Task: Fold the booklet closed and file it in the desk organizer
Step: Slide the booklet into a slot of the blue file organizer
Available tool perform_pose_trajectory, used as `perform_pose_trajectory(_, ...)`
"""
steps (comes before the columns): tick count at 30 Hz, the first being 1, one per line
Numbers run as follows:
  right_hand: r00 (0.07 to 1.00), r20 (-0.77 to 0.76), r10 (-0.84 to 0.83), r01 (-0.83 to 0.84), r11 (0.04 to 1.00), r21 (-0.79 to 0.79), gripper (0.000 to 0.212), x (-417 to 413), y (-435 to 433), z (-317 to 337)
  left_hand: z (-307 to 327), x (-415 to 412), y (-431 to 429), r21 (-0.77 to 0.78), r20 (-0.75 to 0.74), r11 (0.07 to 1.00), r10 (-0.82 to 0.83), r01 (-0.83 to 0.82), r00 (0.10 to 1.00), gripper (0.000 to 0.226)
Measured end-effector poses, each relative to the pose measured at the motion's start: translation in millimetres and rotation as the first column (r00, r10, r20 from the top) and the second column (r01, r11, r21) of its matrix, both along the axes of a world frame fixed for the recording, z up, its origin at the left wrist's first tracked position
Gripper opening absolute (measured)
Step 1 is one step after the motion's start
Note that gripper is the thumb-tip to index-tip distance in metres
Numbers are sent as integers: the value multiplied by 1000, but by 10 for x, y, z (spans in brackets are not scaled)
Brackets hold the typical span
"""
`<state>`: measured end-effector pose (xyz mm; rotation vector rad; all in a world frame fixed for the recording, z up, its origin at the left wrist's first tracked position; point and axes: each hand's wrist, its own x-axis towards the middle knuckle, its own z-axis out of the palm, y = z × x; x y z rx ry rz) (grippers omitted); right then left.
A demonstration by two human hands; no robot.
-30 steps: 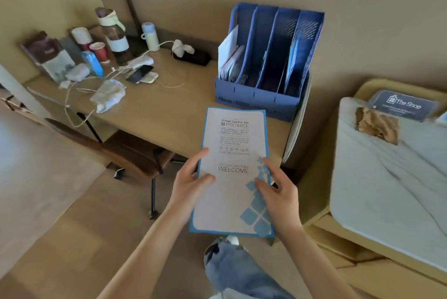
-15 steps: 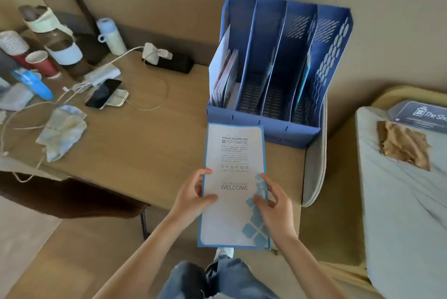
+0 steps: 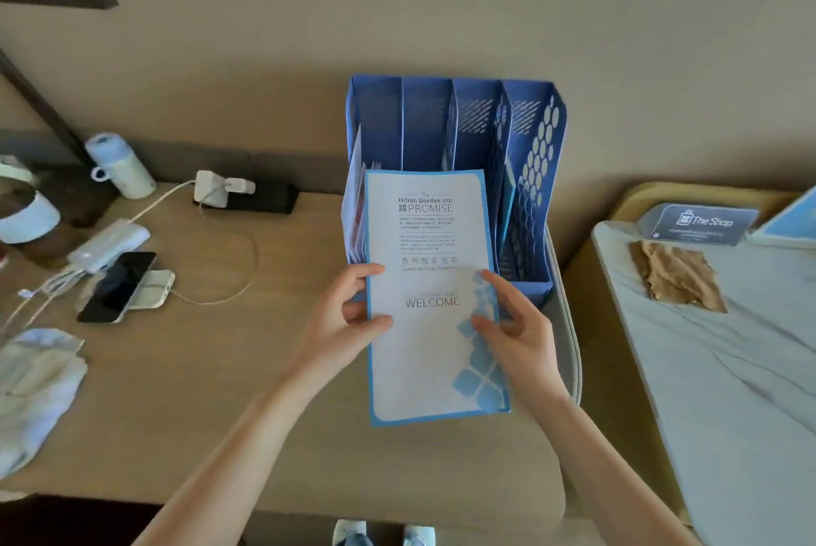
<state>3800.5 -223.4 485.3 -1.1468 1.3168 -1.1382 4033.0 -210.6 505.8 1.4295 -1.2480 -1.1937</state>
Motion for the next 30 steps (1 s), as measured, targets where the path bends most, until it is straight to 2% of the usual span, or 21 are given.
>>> perform_pose_trajectory(5,999,-37,38,-41,994,-98,57,97,-479,314,460,129,-453,-59,139,991,-111,120,984,68)
perform_pose_trajectory(8,996,-62,67,-76,987,-142,56,139,-745,435,646,175,-622,-116,210,986,-90,116,974,70)
perform_pose_trajectory(14,987,-104,124,-141,974,-177,61,162,-1102,384,760,238,-764,-274,271,962,75,2,960,73)
perform_pose_trajectory(18,977,-172,126,-145,984,-105,64,53,-1153,176,658,203,-760,-382,322,918,240,-106,916,71)
perform_pose_trajectory(23,914,-363,183,-210,977,-36,68,-56,-1135,-120,467,0,-867,-481,405,859,396,-177,824,68)
perform_pose_trajectory(26,917,-331,221,-221,975,38,69,-72,-1115,-252,358,-168,-953,-504,424,843,430,-186,797,68)
perform_pose_trajectory(30,896,-342,284,-283,958,54,68,-33,-1164,-321,225,-352,-1037,-555,449,808,493,-201,745,66)
